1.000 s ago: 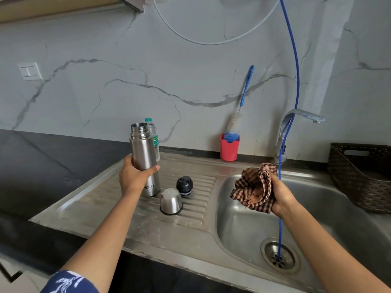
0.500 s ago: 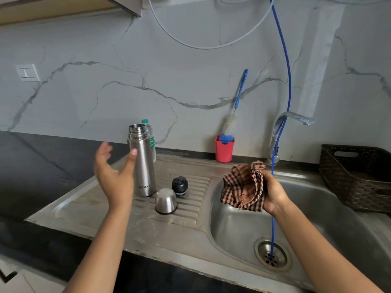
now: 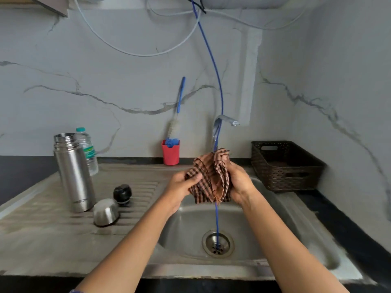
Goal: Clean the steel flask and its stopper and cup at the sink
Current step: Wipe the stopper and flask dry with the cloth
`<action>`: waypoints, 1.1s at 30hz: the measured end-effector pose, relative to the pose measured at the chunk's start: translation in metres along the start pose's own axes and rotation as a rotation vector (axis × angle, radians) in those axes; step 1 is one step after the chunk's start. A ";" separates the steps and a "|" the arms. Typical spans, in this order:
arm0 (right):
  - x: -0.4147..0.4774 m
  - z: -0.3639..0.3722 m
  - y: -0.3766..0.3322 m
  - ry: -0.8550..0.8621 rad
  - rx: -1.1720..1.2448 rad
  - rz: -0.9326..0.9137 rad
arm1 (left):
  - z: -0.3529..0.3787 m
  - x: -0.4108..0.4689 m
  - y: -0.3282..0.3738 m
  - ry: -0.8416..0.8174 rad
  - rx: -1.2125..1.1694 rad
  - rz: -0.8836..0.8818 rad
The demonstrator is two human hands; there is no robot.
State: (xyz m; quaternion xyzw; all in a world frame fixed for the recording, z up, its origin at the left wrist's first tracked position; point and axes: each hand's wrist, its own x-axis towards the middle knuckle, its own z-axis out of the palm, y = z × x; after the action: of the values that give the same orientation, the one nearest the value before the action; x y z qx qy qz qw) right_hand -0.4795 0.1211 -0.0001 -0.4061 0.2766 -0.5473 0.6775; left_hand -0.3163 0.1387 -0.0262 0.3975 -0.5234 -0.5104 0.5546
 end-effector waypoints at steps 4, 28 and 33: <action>-0.007 -0.017 -0.020 0.035 -0.247 -0.102 | 0.029 0.004 -0.003 0.087 -0.269 -0.047; -0.010 -0.057 -0.073 -0.173 -1.345 0.132 | 0.030 0.034 0.038 0.249 -0.086 0.070; -0.001 -0.087 -0.079 0.058 -0.860 0.210 | 0.003 0.040 0.030 0.282 0.003 -0.114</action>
State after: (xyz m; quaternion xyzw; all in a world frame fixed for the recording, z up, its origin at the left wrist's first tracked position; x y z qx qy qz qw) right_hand -0.5917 0.0948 0.0221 -0.6053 0.5376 -0.3220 0.4908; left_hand -0.3179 0.1048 0.0106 0.4953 -0.4177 -0.4791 0.5922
